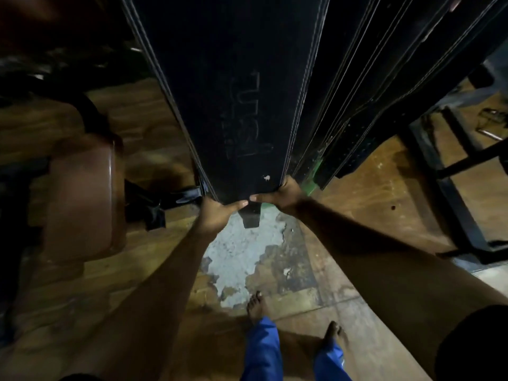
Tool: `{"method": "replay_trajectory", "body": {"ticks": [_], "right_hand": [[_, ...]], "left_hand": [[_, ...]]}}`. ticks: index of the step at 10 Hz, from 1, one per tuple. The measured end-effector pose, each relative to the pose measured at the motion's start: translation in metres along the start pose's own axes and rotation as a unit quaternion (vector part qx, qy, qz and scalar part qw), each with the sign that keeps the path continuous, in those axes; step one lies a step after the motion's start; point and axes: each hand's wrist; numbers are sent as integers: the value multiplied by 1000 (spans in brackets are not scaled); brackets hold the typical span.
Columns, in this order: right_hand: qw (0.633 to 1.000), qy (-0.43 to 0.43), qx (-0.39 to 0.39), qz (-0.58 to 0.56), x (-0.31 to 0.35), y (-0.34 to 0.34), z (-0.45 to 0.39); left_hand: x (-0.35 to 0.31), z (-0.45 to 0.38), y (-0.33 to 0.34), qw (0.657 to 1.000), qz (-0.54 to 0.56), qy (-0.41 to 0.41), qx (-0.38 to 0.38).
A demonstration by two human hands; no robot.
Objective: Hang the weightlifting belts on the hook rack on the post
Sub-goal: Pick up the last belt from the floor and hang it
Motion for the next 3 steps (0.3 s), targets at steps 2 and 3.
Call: {"method": "replay_trajectory", "body": {"ticks": [2,3], "right_hand": [[998,26,-3,53,-59,30,9],[991,55,-55,107,-57,27,26]], "left_hand": [[48,28,37,998,-42,-38,2],[62,33,51,992,-74,-89,-39]]}}
Point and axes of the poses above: each hand's wrist, its own z-axis away from the middle knuckle, its own y-axis out of the palm, x = y × z, and after that the axes turned 9 degrees about -x, right-handed
